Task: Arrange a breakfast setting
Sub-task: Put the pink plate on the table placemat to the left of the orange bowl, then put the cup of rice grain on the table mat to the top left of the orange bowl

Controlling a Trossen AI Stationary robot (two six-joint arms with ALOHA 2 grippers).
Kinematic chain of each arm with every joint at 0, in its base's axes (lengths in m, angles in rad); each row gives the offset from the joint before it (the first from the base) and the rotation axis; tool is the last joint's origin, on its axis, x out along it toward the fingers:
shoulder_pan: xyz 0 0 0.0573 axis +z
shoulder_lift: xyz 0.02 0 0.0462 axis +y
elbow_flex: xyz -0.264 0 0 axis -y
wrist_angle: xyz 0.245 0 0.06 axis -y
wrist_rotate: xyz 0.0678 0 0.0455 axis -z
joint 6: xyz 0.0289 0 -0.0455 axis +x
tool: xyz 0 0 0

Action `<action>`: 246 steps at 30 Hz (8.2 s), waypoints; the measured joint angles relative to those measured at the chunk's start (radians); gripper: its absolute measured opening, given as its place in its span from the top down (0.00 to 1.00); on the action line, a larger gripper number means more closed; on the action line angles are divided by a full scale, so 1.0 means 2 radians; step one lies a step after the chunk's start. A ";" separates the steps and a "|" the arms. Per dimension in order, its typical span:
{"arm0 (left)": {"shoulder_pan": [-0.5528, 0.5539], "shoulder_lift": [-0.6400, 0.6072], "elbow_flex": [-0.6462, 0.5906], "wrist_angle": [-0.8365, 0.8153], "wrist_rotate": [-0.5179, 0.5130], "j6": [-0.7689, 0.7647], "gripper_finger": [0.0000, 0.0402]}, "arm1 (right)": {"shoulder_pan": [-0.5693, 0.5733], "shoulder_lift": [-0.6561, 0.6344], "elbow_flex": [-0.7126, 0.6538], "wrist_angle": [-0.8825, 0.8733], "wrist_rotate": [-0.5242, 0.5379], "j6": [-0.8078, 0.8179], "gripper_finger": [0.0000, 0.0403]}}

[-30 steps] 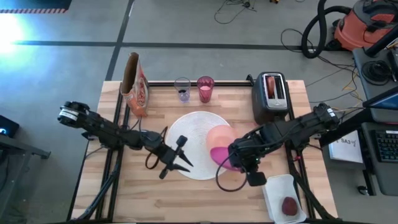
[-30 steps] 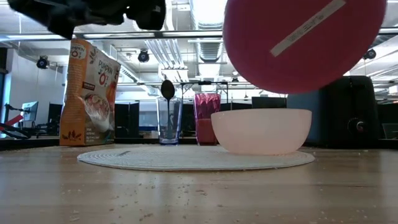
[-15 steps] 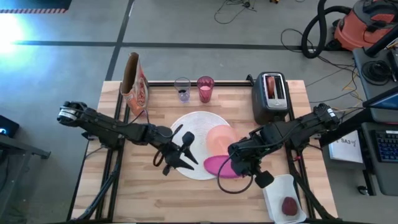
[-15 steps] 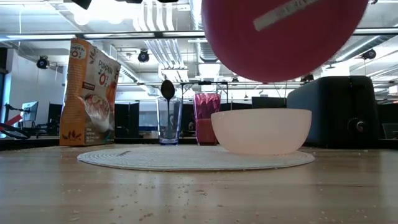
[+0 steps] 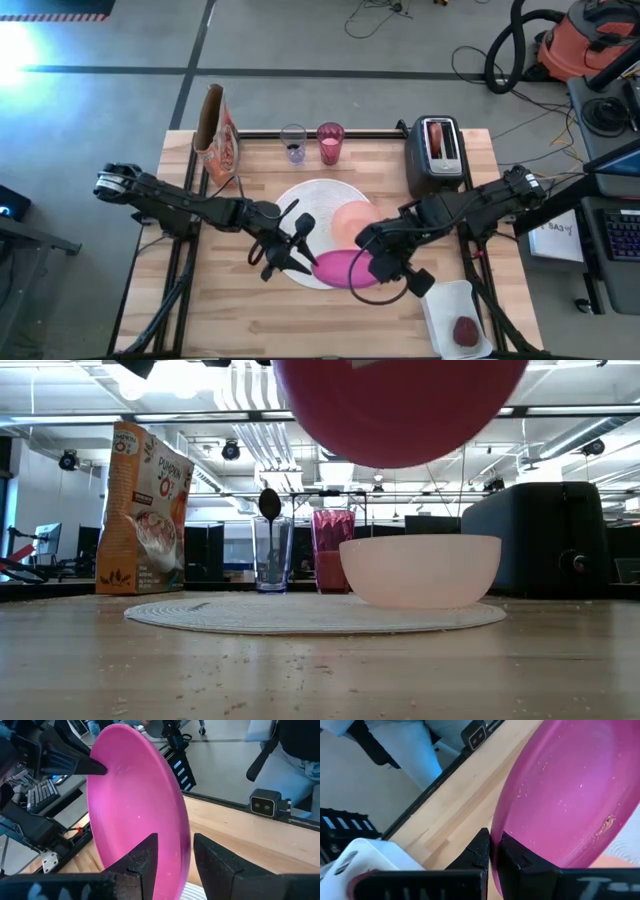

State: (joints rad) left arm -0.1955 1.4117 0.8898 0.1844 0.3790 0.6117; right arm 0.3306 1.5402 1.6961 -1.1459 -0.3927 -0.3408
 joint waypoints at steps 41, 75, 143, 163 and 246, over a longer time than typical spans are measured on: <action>0.003 -0.005 -0.001 -0.061 0.026 0.014 0.99 | -0.019 -0.021 0.000 0.032 0.048 0.181 0.70; 0.034 0.010 0.006 -0.387 -0.201 -0.112 0.96 | -0.019 -0.049 -0.001 -0.069 0.200 0.340 0.71; -0.063 0.049 0.059 -0.514 -0.308 -0.286 0.71 | -0.085 -0.383 -0.417 0.219 0.262 0.282 0.68; -0.063 0.048 0.059 -0.519 -0.307 -0.298 0.71 | -0.085 -0.623 -0.694 0.438 0.302 0.272 0.71; 0.299 0.091 0.172 -0.235 -0.184 0.021 0.58 | -0.085 -0.648 -0.843 0.656 0.366 0.183 0.71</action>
State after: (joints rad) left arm 0.4032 1.5938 1.2331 -0.2854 0.0120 0.6542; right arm 0.1608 0.2451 0.0109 0.1658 0.3389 0.0254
